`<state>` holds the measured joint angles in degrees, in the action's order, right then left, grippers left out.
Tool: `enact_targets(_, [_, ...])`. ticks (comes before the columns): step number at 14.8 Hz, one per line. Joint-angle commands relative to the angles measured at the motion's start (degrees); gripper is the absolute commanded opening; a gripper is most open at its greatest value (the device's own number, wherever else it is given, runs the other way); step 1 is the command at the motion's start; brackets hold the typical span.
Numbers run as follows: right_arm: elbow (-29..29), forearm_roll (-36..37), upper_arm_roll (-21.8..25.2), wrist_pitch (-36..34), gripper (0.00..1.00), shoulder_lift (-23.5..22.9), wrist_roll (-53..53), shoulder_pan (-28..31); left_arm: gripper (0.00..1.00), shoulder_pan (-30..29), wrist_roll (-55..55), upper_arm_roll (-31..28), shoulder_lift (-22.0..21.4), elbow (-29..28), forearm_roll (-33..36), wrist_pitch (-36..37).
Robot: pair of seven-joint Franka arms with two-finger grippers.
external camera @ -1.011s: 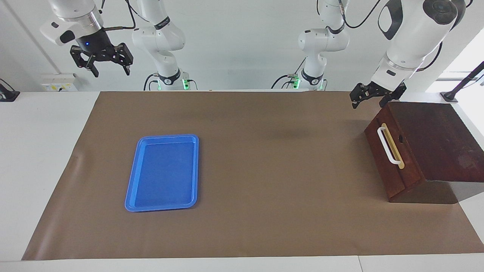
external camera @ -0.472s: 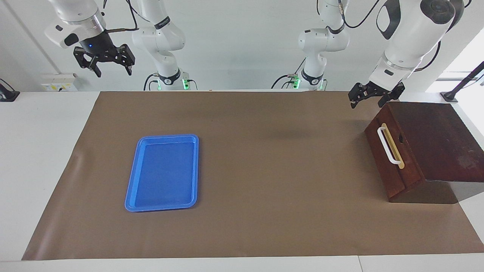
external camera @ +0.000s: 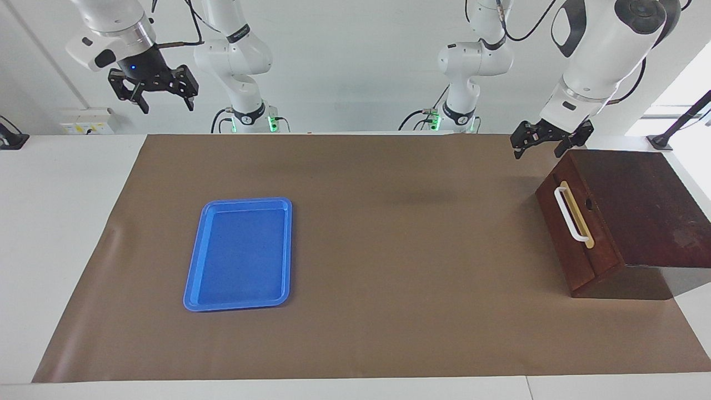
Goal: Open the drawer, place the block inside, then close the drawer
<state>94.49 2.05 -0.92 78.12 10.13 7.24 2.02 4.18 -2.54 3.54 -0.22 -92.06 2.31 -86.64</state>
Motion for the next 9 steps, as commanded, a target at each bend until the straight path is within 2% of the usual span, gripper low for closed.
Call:
enact_targets(1, [1.75, -1.09, -0.22, 1.07, 1.0, 1.47, 0.67, 0.79, 1.0, -0.22, -0.35, 0.07, -0.13, 1.54, 0.41, 2.18])
enact_targets(4, [1.75, -1.09, -0.22, 1.07, 1.0, 1.47, 0.67, 0.79, 1.0, -2.51, -0.19, 0.07, -0.92, 0.3, 0.24, 2.26])
enact_targets(9, [1.66, -1.09, -0.22, 1.07, 1.0, 1.47, 0.67, 0.79, 1.0, -2.6, -0.18, -0.02, -0.84, 0.39, 0.24, 1.56])
